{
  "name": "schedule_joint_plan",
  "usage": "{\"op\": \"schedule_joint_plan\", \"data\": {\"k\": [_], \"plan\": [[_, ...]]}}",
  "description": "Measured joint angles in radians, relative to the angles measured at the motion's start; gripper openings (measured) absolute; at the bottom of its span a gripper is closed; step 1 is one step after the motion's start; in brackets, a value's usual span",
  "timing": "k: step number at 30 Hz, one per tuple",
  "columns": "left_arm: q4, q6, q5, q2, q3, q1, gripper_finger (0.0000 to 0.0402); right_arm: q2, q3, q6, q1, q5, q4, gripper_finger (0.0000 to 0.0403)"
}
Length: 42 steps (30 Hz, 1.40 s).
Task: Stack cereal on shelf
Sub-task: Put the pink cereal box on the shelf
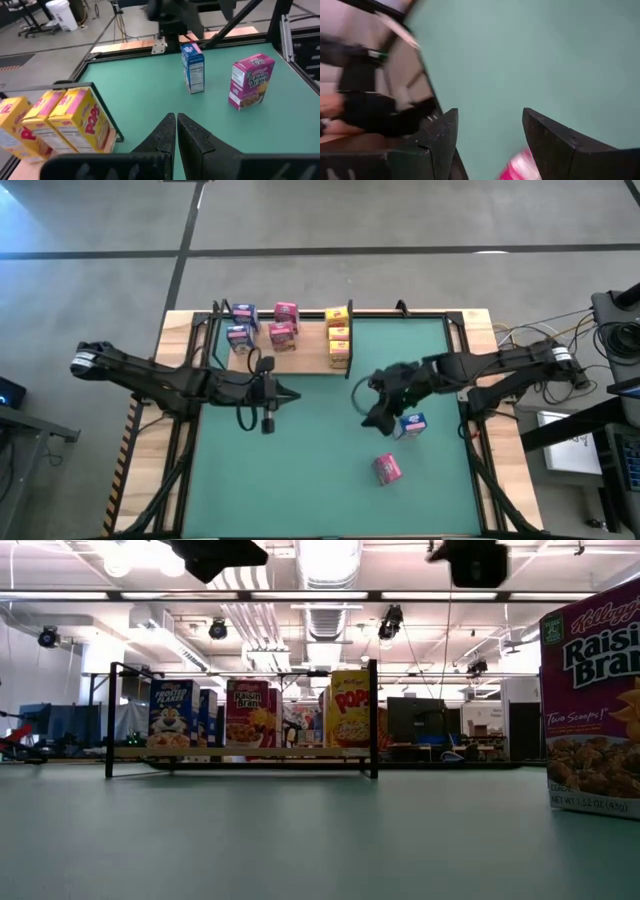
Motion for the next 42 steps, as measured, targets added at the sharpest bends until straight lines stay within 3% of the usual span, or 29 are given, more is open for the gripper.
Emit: {"op": "schedule_joint_plan", "data": {"k": [7,14,19,27,36,42], "plan": [[-0.026,-0.022,-0.006,-0.021,0.000,0.000,0.0000,0.139,0.111,0.287,0.120,0.034,-0.281,0.0210],[-0.053,-0.021,-0.005,-0.017,0.000,0.000,0.0000,0.275,0.213,0.466,0.198,-0.025,-0.437,0.0236],[-0.063,-0.006,-0.005,-0.014,0.000,0.000,0.0000,0.377,0.324,0.515,0.238,-0.051,-0.613,0.0282],[-0.071,0.004,-0.006,-0.014,0.000,0.000,0.0000,0.524,0.447,0.530,0.290,-0.028,-0.662,0.0321],[-0.098,-0.003,-0.005,-0.014,0.000,0.000,0.0000,0.612,0.468,0.512,0.290,-0.017,-0.739,0.0310],[-0.098,-0.007,-0.005,-0.014,0.000,0.000,0.0000,0.612,0.467,0.500,0.290,-0.007,-0.739,0.0279]]}}
